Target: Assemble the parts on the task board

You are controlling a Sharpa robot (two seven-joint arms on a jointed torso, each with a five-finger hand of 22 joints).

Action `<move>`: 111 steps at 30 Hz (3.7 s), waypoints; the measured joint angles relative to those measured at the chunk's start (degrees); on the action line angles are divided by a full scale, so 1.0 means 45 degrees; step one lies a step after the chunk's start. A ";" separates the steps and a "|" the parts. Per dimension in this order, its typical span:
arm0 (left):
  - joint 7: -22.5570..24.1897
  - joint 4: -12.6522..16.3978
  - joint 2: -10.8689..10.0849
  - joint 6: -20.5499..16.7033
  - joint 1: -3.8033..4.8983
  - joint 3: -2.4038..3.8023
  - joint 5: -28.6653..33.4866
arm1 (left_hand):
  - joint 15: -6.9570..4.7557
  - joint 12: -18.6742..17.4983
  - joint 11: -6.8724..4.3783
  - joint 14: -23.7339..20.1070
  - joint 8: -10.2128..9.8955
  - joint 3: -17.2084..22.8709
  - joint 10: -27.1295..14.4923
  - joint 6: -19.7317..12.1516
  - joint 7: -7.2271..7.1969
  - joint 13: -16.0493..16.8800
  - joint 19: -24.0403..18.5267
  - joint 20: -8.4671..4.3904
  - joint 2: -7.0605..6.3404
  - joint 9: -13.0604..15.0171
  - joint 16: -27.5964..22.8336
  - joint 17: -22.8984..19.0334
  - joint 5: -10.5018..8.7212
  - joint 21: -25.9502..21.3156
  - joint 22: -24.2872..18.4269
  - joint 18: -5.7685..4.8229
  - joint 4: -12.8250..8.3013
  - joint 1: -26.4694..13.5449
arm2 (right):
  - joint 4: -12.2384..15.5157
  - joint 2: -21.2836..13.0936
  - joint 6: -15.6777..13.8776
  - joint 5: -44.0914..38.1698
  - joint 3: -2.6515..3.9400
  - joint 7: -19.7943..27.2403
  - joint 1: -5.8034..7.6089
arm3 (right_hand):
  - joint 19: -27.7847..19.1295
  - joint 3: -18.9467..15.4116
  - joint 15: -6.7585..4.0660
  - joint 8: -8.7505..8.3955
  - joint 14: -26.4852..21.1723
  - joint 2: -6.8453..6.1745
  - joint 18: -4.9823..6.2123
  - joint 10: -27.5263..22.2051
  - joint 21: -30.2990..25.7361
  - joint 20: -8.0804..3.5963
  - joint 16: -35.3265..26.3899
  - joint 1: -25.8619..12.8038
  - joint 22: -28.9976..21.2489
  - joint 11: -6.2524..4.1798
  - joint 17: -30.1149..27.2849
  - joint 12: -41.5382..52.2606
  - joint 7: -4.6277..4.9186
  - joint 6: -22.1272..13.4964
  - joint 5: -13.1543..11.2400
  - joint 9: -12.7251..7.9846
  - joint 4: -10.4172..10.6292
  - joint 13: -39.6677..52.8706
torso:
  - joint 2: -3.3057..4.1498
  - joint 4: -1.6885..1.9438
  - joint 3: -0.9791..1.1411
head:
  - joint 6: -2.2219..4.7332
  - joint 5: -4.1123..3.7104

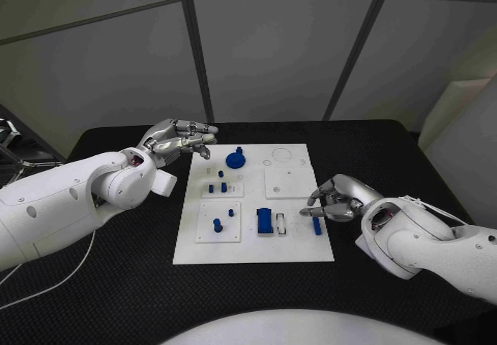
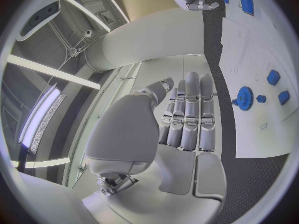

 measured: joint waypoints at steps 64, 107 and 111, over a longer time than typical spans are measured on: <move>-0.0014 0.0034 -0.0053 0.0017 -0.0141 -0.0005 0.0000 | 0.0000 0.0000 0.0000 0.0000 0.0000 0.0000 0.0000 0.0000 0.0000 0.0021 0.0000 0.0000 0.0050 0.0022 0.0000 0.0003 0.0000 0.0000 -0.0020 0.0001 -0.0001 -0.0050 | -0.0022 0.0695 0.1363 -0.0350 0.0049 -0.2194 -0.0616 | -0.0001 0.0277 -0.0142 -0.0023 -0.0045 0.1200 0.0002 0.0062 0.0000 -0.0098 0.0119 0.0367 0.0000 -0.0206 0.0009 -0.0111 -0.0346 0.1235 0.2794 -0.1087 -0.1859 0.0021 | -0.0007 -0.0042 0.0007 | -0.0217 -0.0223; -0.0032 0.0102 -0.0083 0.0032 -0.0144 -0.0005 0.0001 | 0.0000 0.0000 0.0000 0.0000 0.0000 0.0000 0.0000 0.0000 0.0000 0.0031 0.0000 0.0000 0.0050 0.0032 0.0000 0.0003 0.0000 -0.0099 -0.0032 0.0000 -0.0001 -0.0050 | -0.0531 0.2333 0.0159 0.1614 0.0050 -0.1820 -0.0619 | 0.0000 -0.0598 -0.0145 0.0086 -0.0047 0.1564 0.0001 0.0140 0.0000 -0.0096 0.0220 -0.0828 0.0000 -0.0283 0.0007 0.0087 -0.0467 0.1524 0.3030 -0.1257 -0.0971 0.0257 | 0.0006 -0.0056 0.0018 | -0.0287 0.0039; -0.0034 0.0102 -0.0084 0.0035 -0.0144 -0.0005 0.0001 | 0.0000 0.0000 0.0000 0.0000 0.0000 0.0001 0.0000 0.0000 0.0000 0.0030 0.0000 0.0000 0.0050 0.0032 0.0000 0.0003 0.0000 -0.0099 -0.0031 0.0000 -0.0001 -0.0050 | -0.0591 0.2376 0.0164 0.1587 0.0052 -0.1820 -0.0616 | 0.0000 -0.0740 -0.0145 0.0087 -0.0047 0.1486 0.0002 0.0140 0.0000 -0.0096 0.0219 -0.1043 0.0000 -0.0283 0.0007 0.0088 -0.0431 0.1574 0.2905 -0.1268 -0.0726 0.0255 | 0.0002 -0.0056 0.0018 | -0.0278 0.0049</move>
